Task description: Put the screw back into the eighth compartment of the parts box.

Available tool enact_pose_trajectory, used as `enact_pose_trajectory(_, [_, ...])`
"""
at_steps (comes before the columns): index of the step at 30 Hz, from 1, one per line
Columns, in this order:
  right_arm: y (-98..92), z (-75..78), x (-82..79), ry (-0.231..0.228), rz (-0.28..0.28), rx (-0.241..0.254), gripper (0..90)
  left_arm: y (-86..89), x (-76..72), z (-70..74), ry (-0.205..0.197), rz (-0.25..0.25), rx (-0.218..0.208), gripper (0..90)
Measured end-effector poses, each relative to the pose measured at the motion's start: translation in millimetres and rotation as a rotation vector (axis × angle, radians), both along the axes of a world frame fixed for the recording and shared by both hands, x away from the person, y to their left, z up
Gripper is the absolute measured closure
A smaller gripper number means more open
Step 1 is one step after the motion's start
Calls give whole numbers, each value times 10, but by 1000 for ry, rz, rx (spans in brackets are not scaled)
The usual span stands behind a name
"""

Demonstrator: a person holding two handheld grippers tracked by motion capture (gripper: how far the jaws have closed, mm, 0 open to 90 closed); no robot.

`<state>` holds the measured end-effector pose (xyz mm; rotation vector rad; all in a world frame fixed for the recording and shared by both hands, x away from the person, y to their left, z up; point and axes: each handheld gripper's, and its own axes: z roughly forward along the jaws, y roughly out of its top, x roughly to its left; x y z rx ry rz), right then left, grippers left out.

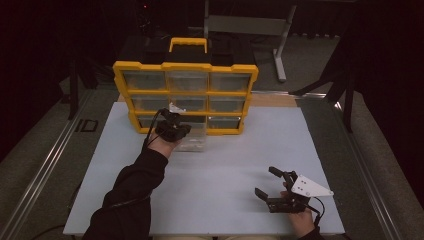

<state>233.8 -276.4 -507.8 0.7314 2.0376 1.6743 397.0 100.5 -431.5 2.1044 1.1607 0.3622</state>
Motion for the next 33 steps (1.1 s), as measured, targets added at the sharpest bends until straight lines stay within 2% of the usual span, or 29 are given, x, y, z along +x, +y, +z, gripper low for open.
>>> enact_pose_trajectory(9, [-4,2,-1,0,2,1,120,-29,64,-52,44,12,25,872])
enact_pose_trajectory(11, [-4,1,0,2,2,2,121,-47,101,-73,79,7,29,871])
enact_pose_trajectory(13, [-4,2,-1,1,3,1,121,-60,119,-89,90,13,35,872])
enact_pose_trajectory(15, [-6,3,0,0,3,3,121,-61,133,-93,101,-1,17,869])
enact_pose_trajectory(16, [-9,4,1,-2,2,2,120,-58,139,-87,103,7,12,862])
enact_pose_trajectory(18, [-10,5,-1,-1,1,3,121,-45,148,-70,98,9,-11,740])
enact_pose_trajectory(20, [-11,4,-1,-1,2,4,121,-50,134,-47,91,8,-11,637])
enact_pose_trajectory(24, [-10,3,1,0,2,2,121,-73,103,5,81,12,18,450])
enact_pose_trajectory(27, [-7,3,0,1,3,3,121,-71,90,30,71,20,31,332])
enact_pose_trajectory(28, [-5,3,-1,0,3,2,121,-71,90,30,71,20,31,332])
enact_pose_trajectory(29, [-5,3,-1,2,3,1,121,-59,71,71,56,39,42,263])
enact_pose_trajectory(33, [-7,3,1,0,2,2,121,-42,48,109,44,46,30,183])
